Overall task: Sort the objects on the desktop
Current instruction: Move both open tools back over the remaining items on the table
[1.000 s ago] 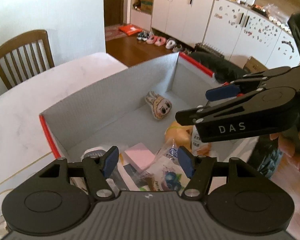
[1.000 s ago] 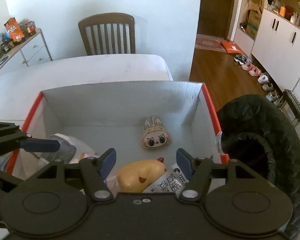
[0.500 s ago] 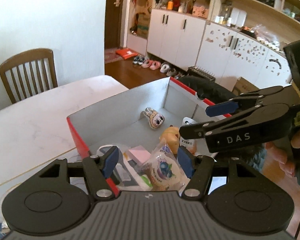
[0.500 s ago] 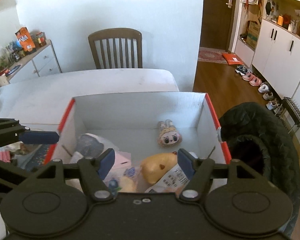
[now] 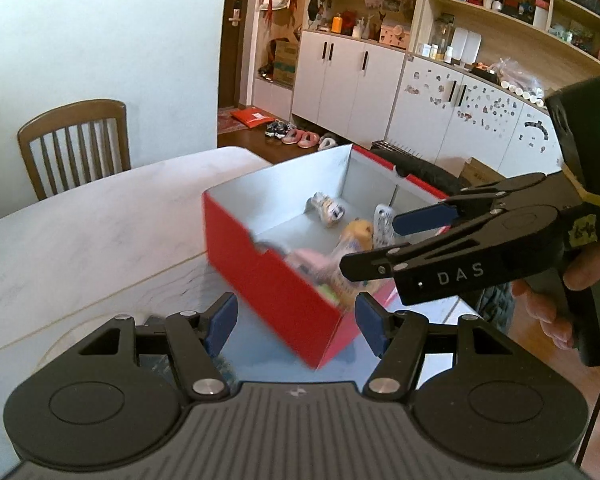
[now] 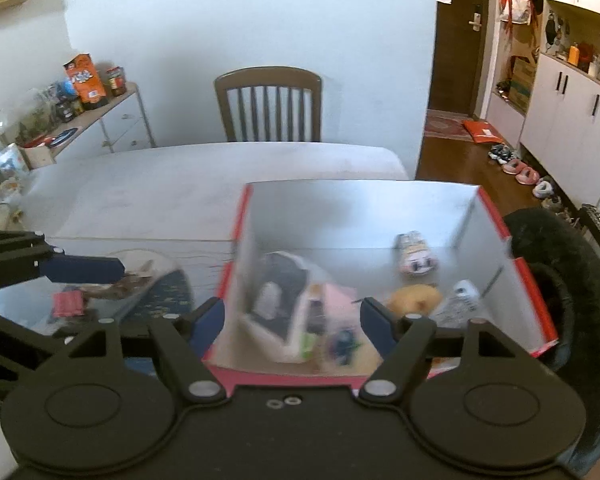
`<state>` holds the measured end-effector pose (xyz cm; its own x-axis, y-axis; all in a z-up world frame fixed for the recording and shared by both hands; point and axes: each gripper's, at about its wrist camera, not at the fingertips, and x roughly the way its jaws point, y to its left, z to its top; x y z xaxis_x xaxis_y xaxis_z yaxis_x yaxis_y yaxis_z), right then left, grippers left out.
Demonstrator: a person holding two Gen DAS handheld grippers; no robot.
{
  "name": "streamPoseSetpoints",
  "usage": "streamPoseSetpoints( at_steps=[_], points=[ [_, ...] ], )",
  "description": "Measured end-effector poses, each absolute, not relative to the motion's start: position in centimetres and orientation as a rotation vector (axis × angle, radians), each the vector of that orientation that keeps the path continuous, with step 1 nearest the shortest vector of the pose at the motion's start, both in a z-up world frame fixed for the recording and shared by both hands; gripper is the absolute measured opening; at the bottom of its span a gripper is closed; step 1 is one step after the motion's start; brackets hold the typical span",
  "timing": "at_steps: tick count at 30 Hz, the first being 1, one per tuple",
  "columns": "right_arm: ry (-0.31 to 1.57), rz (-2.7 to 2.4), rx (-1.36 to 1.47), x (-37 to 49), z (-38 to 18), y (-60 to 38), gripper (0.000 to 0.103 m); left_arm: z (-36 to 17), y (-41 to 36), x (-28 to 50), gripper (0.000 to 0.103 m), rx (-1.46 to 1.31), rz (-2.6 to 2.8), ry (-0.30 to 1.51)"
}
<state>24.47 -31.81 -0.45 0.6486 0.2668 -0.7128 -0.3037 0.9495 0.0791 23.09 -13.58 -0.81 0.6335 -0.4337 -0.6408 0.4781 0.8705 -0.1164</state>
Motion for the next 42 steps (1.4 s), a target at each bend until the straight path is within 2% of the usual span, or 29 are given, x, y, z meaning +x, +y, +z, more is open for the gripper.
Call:
streamPoseSetpoints(
  at_steps=[2,10,12,14,19,30,33,42],
  points=[
    [0.804,0.333,-0.048,24.0,-0.6,-30.4,0.076,-1.0,-12.2,22.3,0.071,0.073,-0.515,0.712],
    [0.825,0.387,-0.061,21.9,-2.1,-24.6,0.079,-2.1,-5.7,19.6,0.071,0.081,-0.483,0.709],
    [0.828,0.402,-0.072,21.5,-2.5,-23.1,0.084,-2.6,-4.1,19.2,0.073,0.076,-0.470,0.712],
    [0.830,0.416,-0.078,21.2,-2.8,-21.8,0.084,-3.0,-2.8,18.9,0.078,0.080,-0.444,0.708],
    [0.832,0.434,-0.099,20.8,-3.6,-18.6,0.085,-4.1,0.1,18.5,0.079,0.052,-0.426,0.722],
    [0.856,0.463,-0.114,20.7,-5.7,-13.9,0.087,-7.4,4.1,17.6,0.087,0.048,-0.389,0.737],
    [0.863,0.463,-0.120,20.9,-6.1,-13.0,0.087,-8.3,4.5,17.8,0.103,0.033,-0.386,0.756],
    [0.888,0.469,-0.144,21.6,-7.4,-11.1,0.087,-11.5,4.9,18.6,0.103,0.011,-0.414,0.767]
  ],
)
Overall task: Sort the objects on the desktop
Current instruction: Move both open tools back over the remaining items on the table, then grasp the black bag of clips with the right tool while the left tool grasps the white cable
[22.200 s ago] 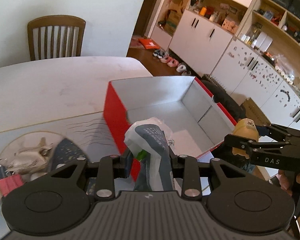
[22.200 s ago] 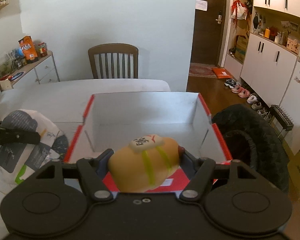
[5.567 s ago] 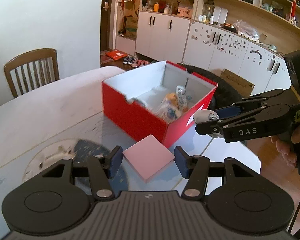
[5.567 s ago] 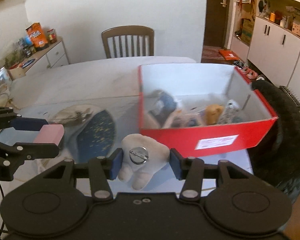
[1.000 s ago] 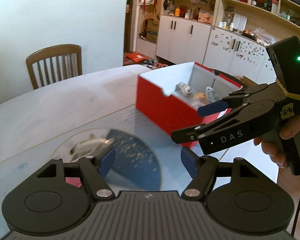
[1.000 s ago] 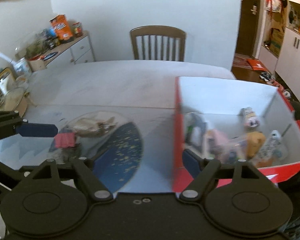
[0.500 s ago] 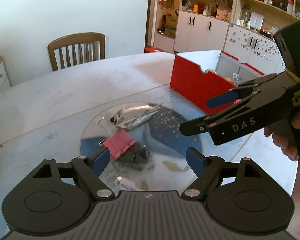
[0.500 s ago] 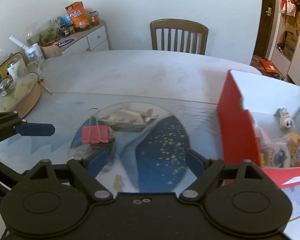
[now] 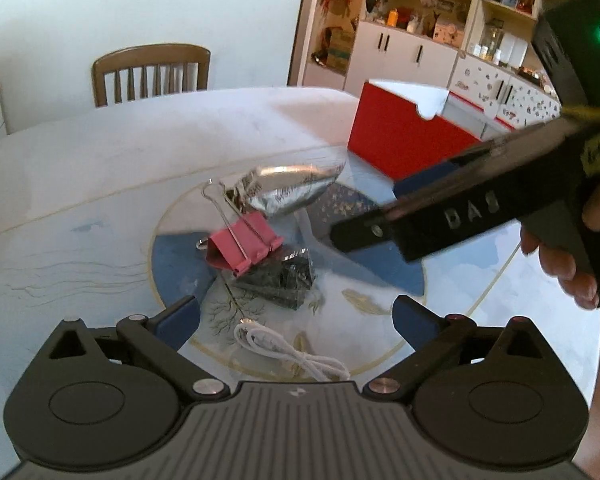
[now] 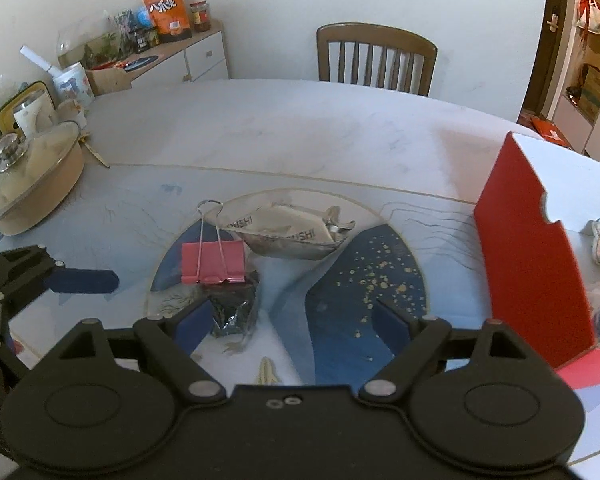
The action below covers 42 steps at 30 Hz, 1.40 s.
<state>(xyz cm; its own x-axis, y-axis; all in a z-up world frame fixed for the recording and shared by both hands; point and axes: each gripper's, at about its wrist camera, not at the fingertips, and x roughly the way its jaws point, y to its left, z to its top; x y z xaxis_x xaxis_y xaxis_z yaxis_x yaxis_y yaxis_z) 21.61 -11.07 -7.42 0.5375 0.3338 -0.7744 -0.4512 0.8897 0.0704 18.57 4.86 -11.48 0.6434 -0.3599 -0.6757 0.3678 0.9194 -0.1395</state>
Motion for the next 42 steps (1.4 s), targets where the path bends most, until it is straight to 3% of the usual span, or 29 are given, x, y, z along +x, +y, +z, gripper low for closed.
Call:
streamPoseSetpoints(
  at_steps=[31,34,36,39,42],
  points=[
    [0.999,0.516,-0.245,24.4,-12.5,-5.0,0.076,-15.0,3.0,18.5,0.103,0.239,-0.527,0.769],
    [0.990,0.511,-0.249,24.3,-12.5,-5.0,0.072,-15.0,3.1,18.4,0.103,0.238,-0.522,0.770],
    [0.982,0.513,-0.264,24.0,-12.4,-4.9,0.060,-15.0,3.0,18.4,0.101,0.238,-0.521,0.768],
    [0.977,0.533,-0.271,23.8,-12.1,-4.6,0.043,-14.8,3.0,18.4,0.091,0.241,-0.535,0.758],
    [0.981,0.536,-0.278,23.7,-12.0,-4.6,0.038,-14.5,3.1,18.5,0.080,0.233,-0.529,0.756]
  ],
)
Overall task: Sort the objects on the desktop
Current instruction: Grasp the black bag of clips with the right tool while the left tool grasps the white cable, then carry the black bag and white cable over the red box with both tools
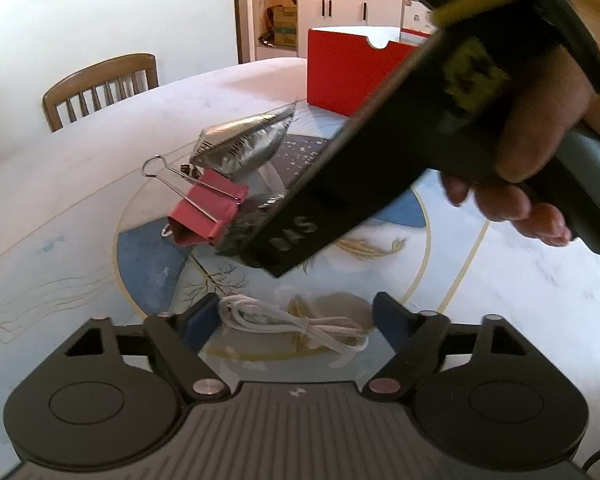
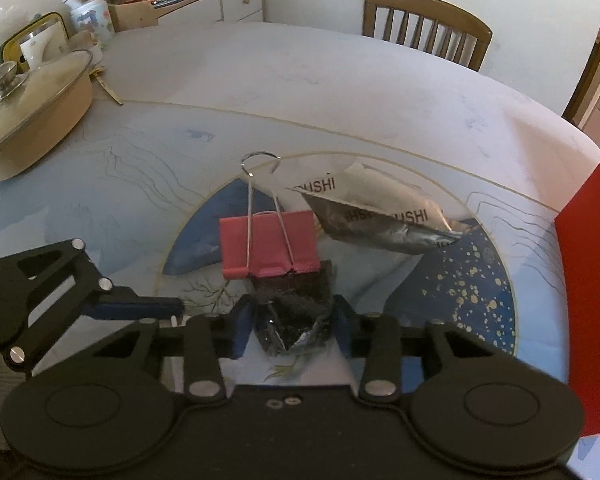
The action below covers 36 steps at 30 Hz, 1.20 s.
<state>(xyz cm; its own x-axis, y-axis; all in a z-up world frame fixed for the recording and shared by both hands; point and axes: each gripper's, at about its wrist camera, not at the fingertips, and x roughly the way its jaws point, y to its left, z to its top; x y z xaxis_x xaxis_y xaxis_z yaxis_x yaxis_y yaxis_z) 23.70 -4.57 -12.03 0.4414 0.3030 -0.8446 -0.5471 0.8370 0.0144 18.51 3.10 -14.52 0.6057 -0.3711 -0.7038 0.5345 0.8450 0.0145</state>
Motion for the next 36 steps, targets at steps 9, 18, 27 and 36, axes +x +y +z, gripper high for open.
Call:
streamPoseSetpoints(
  at_steps=[9,18,27,36],
  points=[
    [1.011,0.489,-0.219,22.1,-11.6,-8.4,0.034,-14.0,3.9,19.0,0.054,0.222,-0.513,0.754],
    [1.031,0.376,-0.126,18.9,-11.5,-13.9,0.032,-13.6,4.0,18.9,0.030,0.214,-0.501,0.767],
    [1.026,0.296,-0.059,15.0,-10.7,-18.0,0.032,-12.5,4.3,18.1,0.026,0.161,-0.501,0.753],
    [0.991,0.256,-0.039,13.2,-8.8,-20.7,0.032,-10.4,3.4,17.9,0.026,0.079,-0.537,0.755]
  ],
)
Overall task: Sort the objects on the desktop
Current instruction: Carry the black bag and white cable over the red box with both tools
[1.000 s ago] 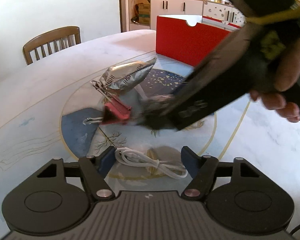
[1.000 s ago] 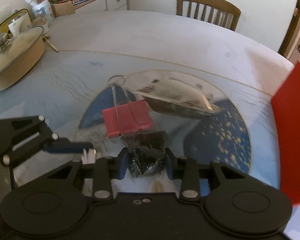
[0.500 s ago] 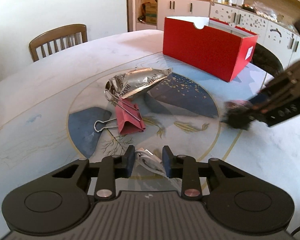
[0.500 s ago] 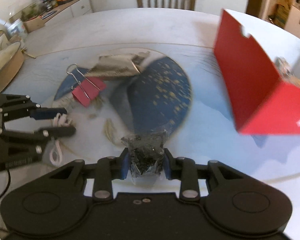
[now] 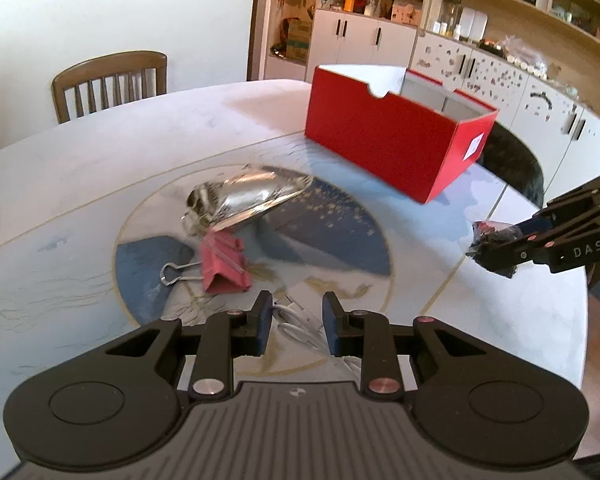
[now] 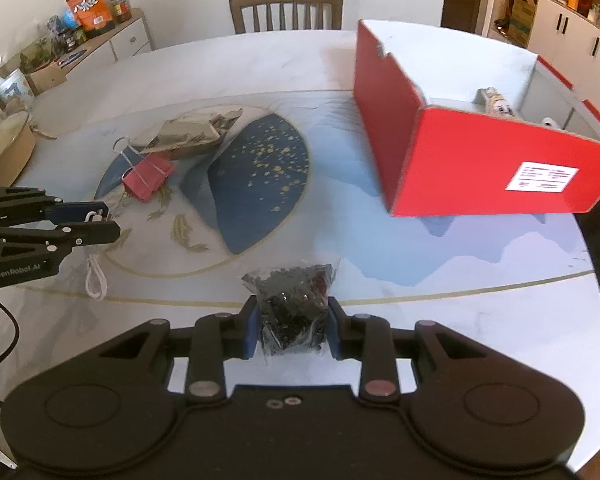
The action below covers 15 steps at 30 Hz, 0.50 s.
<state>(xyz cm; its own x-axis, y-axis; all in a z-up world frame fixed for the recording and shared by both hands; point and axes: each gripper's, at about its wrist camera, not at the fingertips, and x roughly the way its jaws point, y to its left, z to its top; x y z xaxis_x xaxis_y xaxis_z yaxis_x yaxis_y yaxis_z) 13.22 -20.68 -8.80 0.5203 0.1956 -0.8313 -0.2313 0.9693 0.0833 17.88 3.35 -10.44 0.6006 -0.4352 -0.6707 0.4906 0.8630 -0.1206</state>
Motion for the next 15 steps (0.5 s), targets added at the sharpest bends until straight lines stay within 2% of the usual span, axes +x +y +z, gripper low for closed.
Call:
streamPoseSetpoints(
  at_steps=[15],
  points=[
    [0.917,0.210,-0.018,14.3,-4.9,-27.4,0.032,-4.7,-4.2,21.2,0.026,0.038,-0.630,0.667]
  ],
)
